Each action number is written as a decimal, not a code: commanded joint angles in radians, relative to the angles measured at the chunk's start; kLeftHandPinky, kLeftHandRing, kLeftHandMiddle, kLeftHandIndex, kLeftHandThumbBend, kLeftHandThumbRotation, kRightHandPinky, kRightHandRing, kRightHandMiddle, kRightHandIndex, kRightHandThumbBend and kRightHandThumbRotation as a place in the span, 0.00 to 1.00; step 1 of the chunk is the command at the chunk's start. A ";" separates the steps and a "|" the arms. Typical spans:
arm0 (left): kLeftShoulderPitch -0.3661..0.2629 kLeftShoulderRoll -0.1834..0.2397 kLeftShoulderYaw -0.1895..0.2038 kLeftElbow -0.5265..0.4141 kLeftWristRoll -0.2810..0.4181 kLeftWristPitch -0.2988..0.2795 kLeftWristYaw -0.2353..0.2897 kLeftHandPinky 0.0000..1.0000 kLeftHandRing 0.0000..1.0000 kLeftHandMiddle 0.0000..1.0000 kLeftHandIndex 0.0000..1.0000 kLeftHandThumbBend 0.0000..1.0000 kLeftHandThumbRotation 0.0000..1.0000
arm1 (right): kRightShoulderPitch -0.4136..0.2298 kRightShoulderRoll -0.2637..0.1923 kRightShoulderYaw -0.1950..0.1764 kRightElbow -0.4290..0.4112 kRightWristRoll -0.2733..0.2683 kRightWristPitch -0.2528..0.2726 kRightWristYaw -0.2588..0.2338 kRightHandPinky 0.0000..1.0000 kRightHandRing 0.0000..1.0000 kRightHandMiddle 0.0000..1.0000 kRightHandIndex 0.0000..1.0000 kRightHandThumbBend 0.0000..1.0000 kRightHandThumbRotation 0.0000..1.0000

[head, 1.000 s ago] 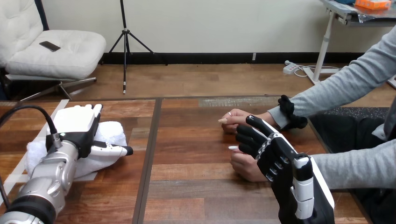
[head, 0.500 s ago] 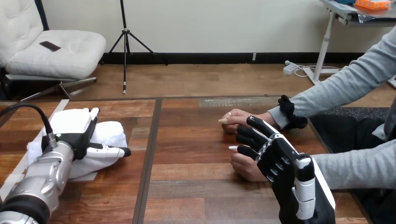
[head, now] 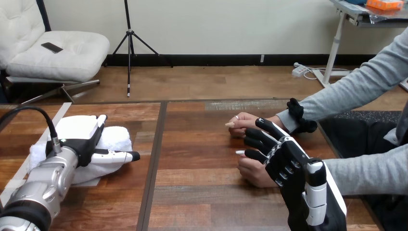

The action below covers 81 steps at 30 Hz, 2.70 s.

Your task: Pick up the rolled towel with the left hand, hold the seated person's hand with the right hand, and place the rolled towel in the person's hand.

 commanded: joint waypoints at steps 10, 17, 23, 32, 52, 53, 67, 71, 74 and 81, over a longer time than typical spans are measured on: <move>-0.103 -0.025 -0.026 0.067 -0.010 -0.009 -0.033 1.00 1.00 1.00 1.00 1.00 1.00 | -0.021 0.000 -0.001 -0.074 0.021 -0.019 0.008 0.83 0.85 0.84 0.87 0.91 1.00; -0.111 -0.034 -0.022 0.087 -0.024 -0.013 -0.043 1.00 1.00 1.00 1.00 1.00 1.00 | -0.011 -0.002 -0.001 -0.087 0.032 -0.017 0.014 0.81 0.85 0.84 0.87 0.91 1.00; -0.114 -0.040 -0.026 0.096 -0.029 -0.017 -0.031 1.00 1.00 1.00 1.00 1.00 1.00 | -0.003 -0.001 0.000 -0.099 0.035 -0.011 0.014 0.81 0.85 0.85 0.87 0.91 1.00; -0.116 -0.055 -0.028 0.108 -0.031 -0.013 0.013 0.94 0.99 1.00 0.97 1.00 0.85 | 0.007 -0.002 0.002 -0.113 0.032 -0.012 0.012 0.80 0.85 0.85 0.88 0.90 1.00; -0.131 -0.065 -0.042 0.093 -0.020 0.015 0.017 0.65 0.76 0.79 0.77 0.95 0.29 | 0.009 -0.001 0.001 -0.115 0.040 -0.016 0.015 0.78 0.85 0.85 0.88 0.90 1.00; -0.131 -0.065 -0.042 0.091 -0.022 0.015 0.017 0.63 0.74 0.77 0.75 0.94 0.26 | 0.009 -0.002 0.001 -0.115 0.040 -0.017 0.016 0.78 0.85 0.85 0.88 0.90 1.00; -0.138 -0.062 -0.025 0.068 -0.058 0.027 -0.005 0.39 0.52 0.62 0.61 0.88 0.01 | 0.005 -0.005 -0.004 -0.108 0.052 -0.019 0.018 0.83 0.86 0.86 0.89 0.90 1.00; -0.137 -0.060 -0.013 0.064 -0.077 0.022 0.002 0.34 0.44 0.54 0.58 0.82 0.00 | 0.003 -0.005 -0.005 -0.105 0.051 -0.020 0.017 0.84 0.86 0.86 0.89 0.89 1.00; -0.139 -0.060 -0.007 0.058 -0.093 0.030 -0.008 0.31 0.41 0.50 0.55 0.79 0.00 | 0.001 -0.006 -0.004 -0.103 0.053 -0.019 0.018 0.85 0.87 0.86 0.89 0.89 1.00; -0.139 -0.056 0.000 0.048 -0.117 0.030 -0.021 0.30 0.39 0.45 0.49 0.76 0.00 | -0.002 -0.004 -0.003 -0.100 0.048 -0.017 0.011 0.86 0.87 0.86 0.88 0.90 1.00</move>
